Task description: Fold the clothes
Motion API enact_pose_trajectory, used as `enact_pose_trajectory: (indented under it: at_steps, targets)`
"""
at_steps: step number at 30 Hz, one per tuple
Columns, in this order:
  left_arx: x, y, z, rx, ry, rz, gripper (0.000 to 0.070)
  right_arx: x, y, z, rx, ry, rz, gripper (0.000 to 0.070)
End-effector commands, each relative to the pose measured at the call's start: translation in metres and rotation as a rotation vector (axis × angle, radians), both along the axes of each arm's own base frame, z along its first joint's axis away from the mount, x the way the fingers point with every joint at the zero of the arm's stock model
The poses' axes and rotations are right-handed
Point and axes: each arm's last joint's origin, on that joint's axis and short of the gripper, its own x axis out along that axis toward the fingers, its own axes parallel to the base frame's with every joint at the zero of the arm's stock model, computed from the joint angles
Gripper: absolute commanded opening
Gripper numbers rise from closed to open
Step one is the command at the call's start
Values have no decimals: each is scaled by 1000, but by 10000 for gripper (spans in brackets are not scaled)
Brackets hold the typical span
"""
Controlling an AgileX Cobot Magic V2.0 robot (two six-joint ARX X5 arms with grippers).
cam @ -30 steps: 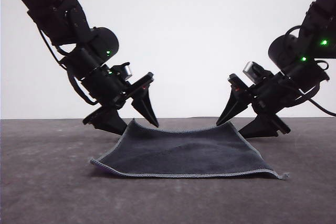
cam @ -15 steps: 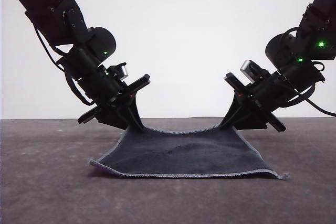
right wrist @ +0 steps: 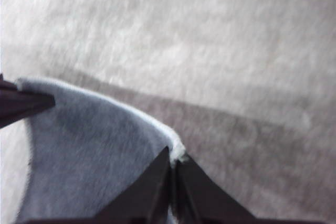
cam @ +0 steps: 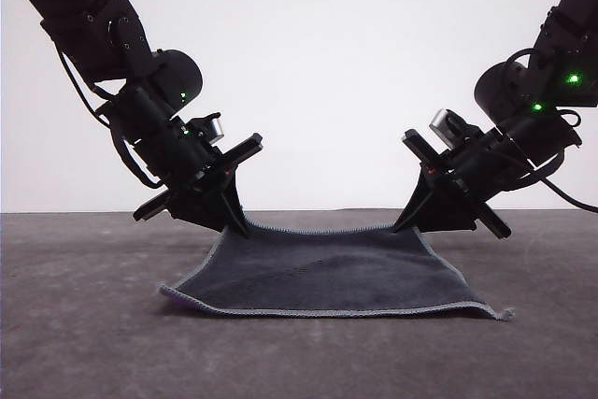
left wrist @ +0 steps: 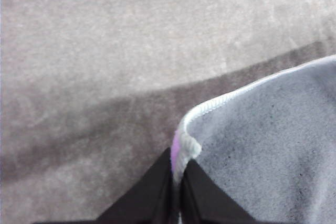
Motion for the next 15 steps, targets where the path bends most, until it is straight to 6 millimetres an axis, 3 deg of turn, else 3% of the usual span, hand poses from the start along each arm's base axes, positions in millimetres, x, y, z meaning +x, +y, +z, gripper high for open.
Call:
enact_pose_trajectory:
  at_steps: [1, 15]
  targets:
    - [2, -2, 9, 10, -37, -11, 0, 2, 2, 12, -1, -36, 13, 4]
    - [-21, -1, 40, 75, -53, -52, 1, -25, 2, 45, -121, -103, 56, 4]
